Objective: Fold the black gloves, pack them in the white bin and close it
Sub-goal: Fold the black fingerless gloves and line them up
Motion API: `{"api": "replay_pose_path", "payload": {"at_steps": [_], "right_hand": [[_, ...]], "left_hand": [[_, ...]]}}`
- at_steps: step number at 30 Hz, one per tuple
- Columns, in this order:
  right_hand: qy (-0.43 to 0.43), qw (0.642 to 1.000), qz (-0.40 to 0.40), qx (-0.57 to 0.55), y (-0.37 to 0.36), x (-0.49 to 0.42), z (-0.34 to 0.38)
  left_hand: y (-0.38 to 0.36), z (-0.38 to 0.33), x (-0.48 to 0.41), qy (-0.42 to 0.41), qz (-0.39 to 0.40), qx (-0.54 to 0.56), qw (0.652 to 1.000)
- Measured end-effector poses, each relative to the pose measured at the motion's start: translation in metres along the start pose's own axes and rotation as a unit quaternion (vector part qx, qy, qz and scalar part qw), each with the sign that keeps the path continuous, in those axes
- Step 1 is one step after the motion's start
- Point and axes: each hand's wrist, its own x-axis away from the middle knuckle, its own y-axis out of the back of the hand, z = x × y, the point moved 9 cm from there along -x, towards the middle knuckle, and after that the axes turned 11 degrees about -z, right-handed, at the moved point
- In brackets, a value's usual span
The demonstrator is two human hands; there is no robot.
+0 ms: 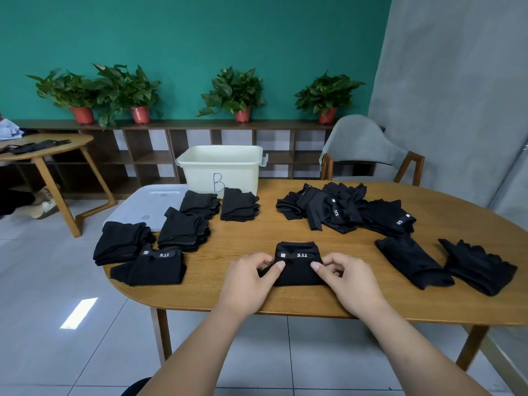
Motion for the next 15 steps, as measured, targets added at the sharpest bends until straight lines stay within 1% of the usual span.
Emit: {"api": "replay_pose_path", "payload": {"at_steps": [3,6,7,10,12,15], "right_hand": [[-0.028,0.999,0.020,-0.021,-0.003,-0.001,0.000],[-0.035,0.999,0.011,-0.004,-0.004,-0.002,0.000],[-0.022,1.000,-0.003,0.014,-0.002,-0.002,0.001],[0.061,0.990,-0.052,0.117,-0.001,-0.001,0.011],[0.088,0.980,-0.061,0.169,-0.003,0.002,0.016],[0.154,0.964,-0.057,0.208,-0.009,0.006,0.029]], "left_hand": [[-0.001,0.002,-0.001,0.028,0.005,0.015,0.999],[-0.004,0.004,-0.003,0.048,0.014,0.023,0.998],[-0.005,0.004,-0.003,0.045,0.014,0.018,0.999],[-0.006,0.004,-0.005,0.014,0.007,-0.026,1.000],[-0.006,0.003,-0.005,-0.002,0.002,-0.044,0.999],[-0.005,-0.001,-0.004,-0.016,-0.004,-0.045,0.999]]}}
